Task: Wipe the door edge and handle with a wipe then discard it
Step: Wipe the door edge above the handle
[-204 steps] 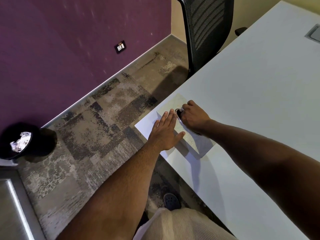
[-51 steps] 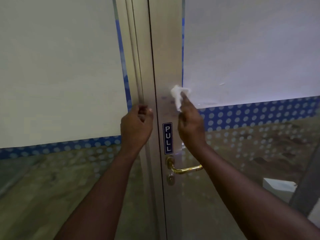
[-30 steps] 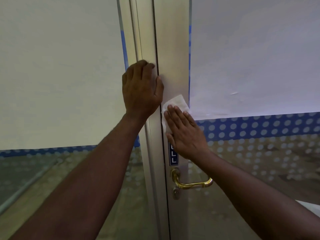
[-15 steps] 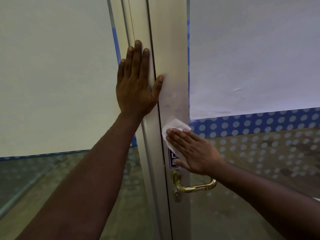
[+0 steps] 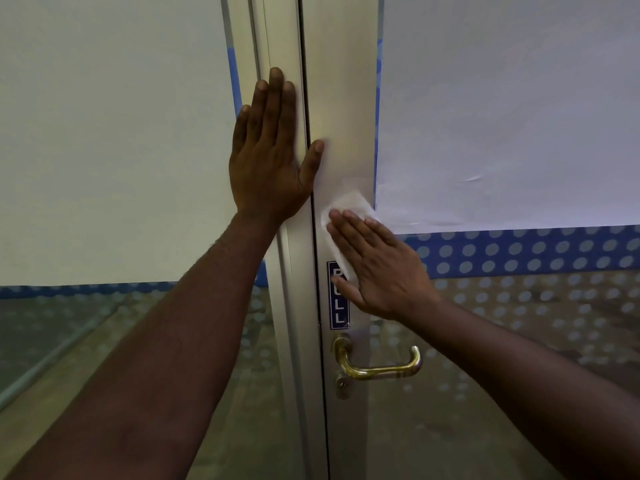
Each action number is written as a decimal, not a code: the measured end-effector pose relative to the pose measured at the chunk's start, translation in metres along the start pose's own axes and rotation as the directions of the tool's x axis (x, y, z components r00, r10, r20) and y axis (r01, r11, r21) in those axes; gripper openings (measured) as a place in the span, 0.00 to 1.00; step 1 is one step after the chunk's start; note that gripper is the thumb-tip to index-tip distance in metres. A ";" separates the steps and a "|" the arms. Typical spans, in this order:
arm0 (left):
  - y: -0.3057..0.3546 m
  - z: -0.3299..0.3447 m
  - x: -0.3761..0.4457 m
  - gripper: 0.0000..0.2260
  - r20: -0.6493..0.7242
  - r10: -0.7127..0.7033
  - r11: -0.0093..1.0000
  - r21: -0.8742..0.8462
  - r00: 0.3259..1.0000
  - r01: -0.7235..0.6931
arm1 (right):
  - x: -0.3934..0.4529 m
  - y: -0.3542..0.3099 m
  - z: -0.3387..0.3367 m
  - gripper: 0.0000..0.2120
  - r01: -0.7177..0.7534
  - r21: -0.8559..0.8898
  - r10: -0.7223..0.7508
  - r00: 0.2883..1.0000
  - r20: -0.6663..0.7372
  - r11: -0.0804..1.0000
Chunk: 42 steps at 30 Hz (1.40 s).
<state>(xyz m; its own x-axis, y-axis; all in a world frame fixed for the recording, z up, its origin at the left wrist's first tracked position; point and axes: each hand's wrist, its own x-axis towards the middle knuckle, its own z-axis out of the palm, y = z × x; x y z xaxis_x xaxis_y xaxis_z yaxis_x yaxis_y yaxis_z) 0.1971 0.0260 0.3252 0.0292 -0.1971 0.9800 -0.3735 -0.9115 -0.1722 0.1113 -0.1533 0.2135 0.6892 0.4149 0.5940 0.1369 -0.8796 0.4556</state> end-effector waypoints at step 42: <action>0.000 -0.001 -0.001 0.31 0.016 0.005 1.000 0.011 1.000 -0.006 | -0.006 -0.035 0.003 0.43 -0.155 0.117 0.153 0.988 0.029 0.981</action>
<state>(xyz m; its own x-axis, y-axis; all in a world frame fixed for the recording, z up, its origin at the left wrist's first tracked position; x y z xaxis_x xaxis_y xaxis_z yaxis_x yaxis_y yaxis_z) 0.1963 0.0263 0.3243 0.0422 -0.2078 0.9773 -0.3631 -0.9144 -0.1788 0.1047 -0.1257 0.1917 0.7226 0.2686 0.6369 0.1106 -0.9545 0.2770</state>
